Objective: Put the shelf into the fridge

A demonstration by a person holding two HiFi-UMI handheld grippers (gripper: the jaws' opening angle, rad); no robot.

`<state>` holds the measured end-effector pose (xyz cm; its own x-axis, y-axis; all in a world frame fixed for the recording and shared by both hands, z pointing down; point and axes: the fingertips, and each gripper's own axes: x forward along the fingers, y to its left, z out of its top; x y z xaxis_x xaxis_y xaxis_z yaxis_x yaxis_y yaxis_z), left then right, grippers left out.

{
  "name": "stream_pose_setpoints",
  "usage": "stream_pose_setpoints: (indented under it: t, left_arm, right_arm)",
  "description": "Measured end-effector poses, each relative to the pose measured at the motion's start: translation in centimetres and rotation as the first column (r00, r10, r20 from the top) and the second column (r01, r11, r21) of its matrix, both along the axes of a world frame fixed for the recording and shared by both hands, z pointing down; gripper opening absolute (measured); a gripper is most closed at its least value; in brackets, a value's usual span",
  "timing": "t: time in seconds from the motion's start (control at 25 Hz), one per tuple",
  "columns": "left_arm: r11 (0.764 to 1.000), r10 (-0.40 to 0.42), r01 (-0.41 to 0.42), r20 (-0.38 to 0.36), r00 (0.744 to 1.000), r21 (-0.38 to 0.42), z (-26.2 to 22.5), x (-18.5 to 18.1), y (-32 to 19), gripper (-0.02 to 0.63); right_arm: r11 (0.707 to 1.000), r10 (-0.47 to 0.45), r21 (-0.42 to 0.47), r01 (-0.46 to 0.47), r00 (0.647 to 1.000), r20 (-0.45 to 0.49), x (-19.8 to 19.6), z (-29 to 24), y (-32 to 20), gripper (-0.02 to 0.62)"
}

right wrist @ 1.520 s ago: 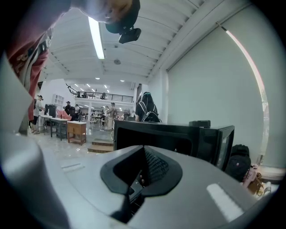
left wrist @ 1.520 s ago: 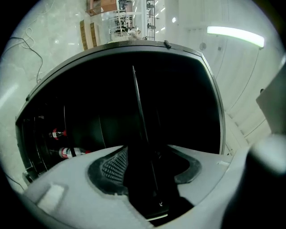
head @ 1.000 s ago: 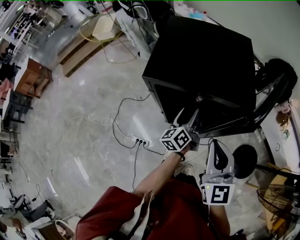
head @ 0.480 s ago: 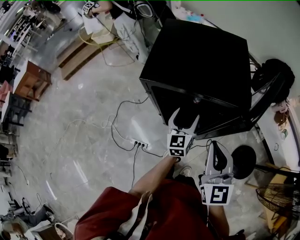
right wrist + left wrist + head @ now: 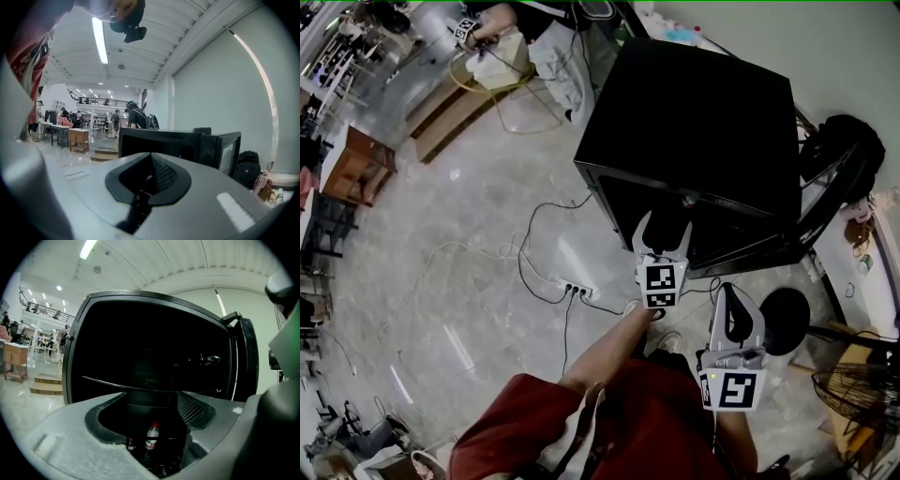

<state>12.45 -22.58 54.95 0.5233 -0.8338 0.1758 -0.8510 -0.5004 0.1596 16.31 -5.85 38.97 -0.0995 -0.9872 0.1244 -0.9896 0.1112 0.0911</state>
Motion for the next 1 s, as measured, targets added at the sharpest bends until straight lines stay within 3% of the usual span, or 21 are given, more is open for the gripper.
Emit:
stream_pose_setpoints:
  t: [0.6, 1.0]
  left_arm:
    - [1.000, 0.018, -0.019, 0.061, 0.998, 0.018, 0.8, 0.5, -1.1, 0.342]
    - [1.000, 0.009, -0.010, 0.064, 0.998, 0.018, 0.9, 0.5, -1.3, 0.341]
  right_arm:
    - [1.000, 0.005, -0.017, -0.005, 1.000, 0.002, -0.6, 0.9, -1.8, 0.000]
    - [1.000, 0.005, -0.017, -0.005, 1.000, 0.003, -0.6, 1.0, -2.2, 0.000]
